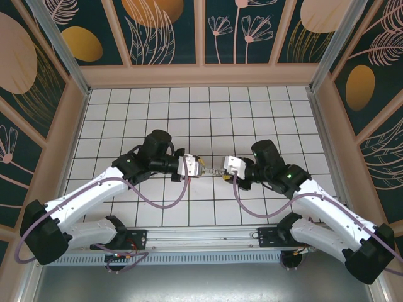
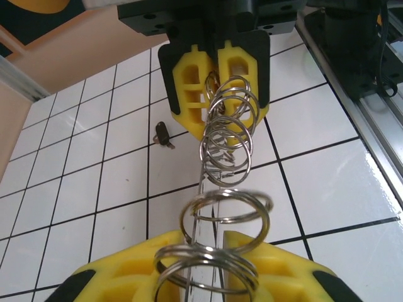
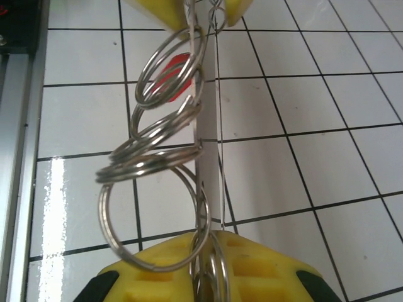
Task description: Put the keys on the keyring
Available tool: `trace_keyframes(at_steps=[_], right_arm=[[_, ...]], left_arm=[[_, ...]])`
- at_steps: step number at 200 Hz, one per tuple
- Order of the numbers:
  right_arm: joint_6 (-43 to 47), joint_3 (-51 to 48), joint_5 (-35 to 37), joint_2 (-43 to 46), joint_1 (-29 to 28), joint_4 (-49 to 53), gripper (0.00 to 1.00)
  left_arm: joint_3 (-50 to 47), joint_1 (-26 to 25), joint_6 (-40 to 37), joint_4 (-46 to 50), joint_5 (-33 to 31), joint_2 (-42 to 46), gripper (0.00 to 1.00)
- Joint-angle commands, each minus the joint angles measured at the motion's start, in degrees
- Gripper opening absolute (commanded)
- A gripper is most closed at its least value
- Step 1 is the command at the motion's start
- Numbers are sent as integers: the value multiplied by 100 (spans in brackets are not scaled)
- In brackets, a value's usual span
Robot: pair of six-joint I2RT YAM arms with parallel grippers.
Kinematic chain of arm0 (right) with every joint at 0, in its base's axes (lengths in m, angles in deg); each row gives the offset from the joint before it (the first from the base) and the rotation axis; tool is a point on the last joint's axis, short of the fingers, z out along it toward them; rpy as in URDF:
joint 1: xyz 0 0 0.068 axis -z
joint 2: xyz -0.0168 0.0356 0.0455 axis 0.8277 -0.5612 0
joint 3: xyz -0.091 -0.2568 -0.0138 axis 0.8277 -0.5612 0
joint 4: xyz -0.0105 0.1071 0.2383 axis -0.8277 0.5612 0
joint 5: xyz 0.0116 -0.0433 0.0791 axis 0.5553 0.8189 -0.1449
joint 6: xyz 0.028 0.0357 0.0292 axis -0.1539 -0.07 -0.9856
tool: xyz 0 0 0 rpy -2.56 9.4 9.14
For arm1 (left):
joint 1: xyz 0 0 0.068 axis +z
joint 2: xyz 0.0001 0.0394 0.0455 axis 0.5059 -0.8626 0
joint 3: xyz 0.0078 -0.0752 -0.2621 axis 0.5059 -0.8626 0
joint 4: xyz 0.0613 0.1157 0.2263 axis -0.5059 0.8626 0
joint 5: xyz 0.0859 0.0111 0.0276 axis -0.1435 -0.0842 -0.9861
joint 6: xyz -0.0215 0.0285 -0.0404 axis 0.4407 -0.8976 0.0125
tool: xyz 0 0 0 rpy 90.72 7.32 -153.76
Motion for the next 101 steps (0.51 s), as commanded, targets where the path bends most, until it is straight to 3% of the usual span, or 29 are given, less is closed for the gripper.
trace_keyframes(at_steps=[1, 23, 37, 101], right_arm=[[-100, 227, -77, 3, 55, -115, 1], [-109, 178, -52, 74, 58, -97, 7], [-104, 125, -29, 155, 66, -123, 16], [132, 71, -58, 777, 66, 22, 41]], left_arm=[[-87, -33, -6, -2, 196, 179, 11], [-227, -35, 84, -137, 239, 310, 4], [-264, -38, 203, -223, 284, 358, 0], [-468, -33, 825, -846, 441, 599, 0]])
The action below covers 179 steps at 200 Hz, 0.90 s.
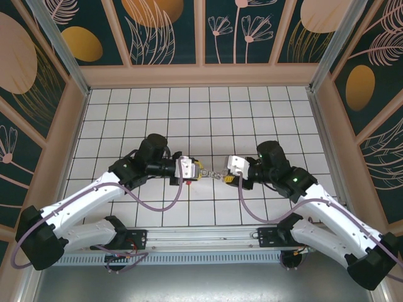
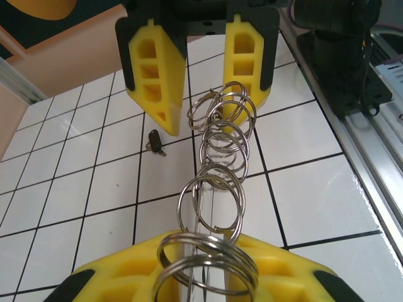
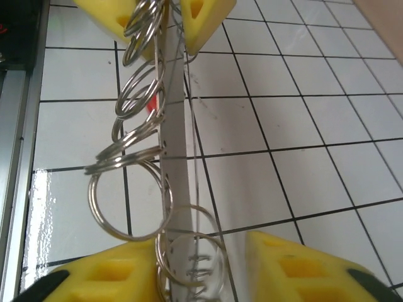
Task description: Put the keys on the keyring
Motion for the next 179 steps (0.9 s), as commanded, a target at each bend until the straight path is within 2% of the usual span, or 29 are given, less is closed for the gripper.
trace_keyframes(at_steps=[1, 34, 72, 133, 159, 179], right_arm=[[111, 74, -68, 319, 33, 70, 41], [-46, 44, -80, 902, 33, -19, 45], [-381, -154, 262, 1549, 42, -256, 57], [-677, -296, 387, 1733, 85, -394, 57], [-593, -143, 171, 1736, 91, -360, 57], [-161, 78, -179, 1703, 86, -127, 55]], left_arm=[[-82, -30, 340, -530, 271, 235, 0], [-134, -31, 855, -919, 266, 424, 0], [-91, -23, 1337, -1096, -60, 641, 0], [-55, -24, 1474, -1345, 478, 739, 0], [-49, -25, 1434, -1274, 549, 715, 0], [13, -18, 1285, -1044, 600, 628, 0]])
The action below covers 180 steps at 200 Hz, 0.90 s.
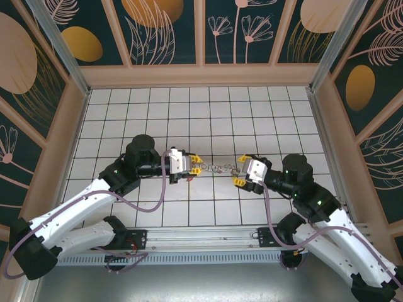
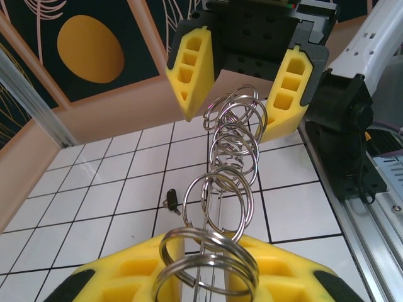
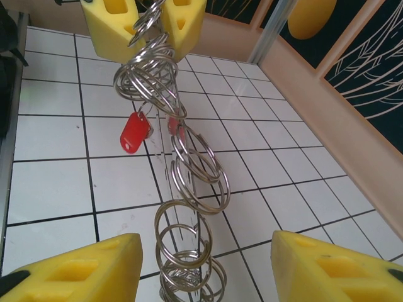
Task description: Put the keys on the keyring
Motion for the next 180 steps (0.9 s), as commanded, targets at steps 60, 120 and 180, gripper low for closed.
trace_keyframes(at_steps=[60, 120, 180], right_arm=[[1133, 804, -330, -342, 43, 716, 47], [2421, 1402, 137, -756, 36, 1955, 35], [3798, 1411, -39, -641, 31, 2223, 30]], left_arm=[[109, -17, -391, 186, 384, -65, 0], [149, -24, -555, 430, 437, -146, 0], [183, -23, -749, 669, 577, -214, 0]])
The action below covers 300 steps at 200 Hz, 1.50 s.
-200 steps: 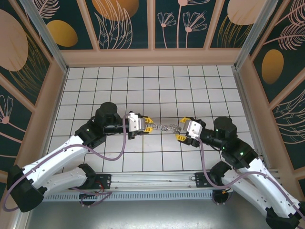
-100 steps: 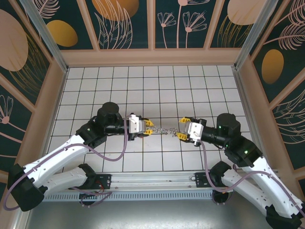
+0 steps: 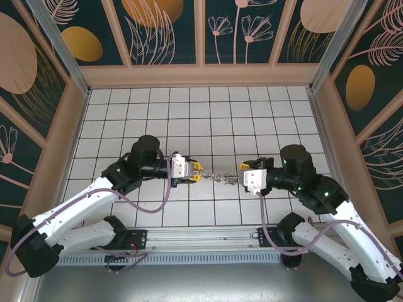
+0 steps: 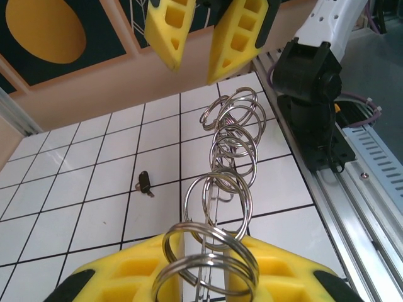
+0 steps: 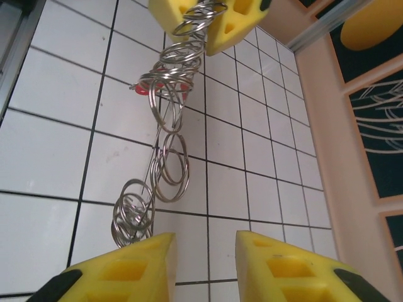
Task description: Put the keys on the keyring
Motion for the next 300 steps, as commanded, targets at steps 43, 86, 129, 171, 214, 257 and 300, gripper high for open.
trace_keyframes(at_steps=[43, 86, 129, 171, 214, 257, 300], right_arm=[[1628, -65, -550, 91, 8, 296, 19], [1896, -292, -582, 74, -52, 272, 20], [1990, -578, -655, 126, -175, -20, 21], [1762, -769, -778, 270, -333, -517, 24], [1612, -831, -777, 378, -421, -703, 21], [1534, -822, -935, 424, -445, -678, 17], [1366, -969, -1048, 543, -486, -842, 17]], left_arm=[[234, -25, -201, 122, 500, -176, 0], [252, -24, -207, 135, 665, -256, 0], [226, -24, -121, -71, 856, -248, 0], [207, -24, -48, -249, 957, -335, 0], [132, -21, 4, -428, 1007, -329, 0], [77, -24, 63, -522, 958, -293, 0], [-169, -22, 207, -875, 639, -82, 0]])
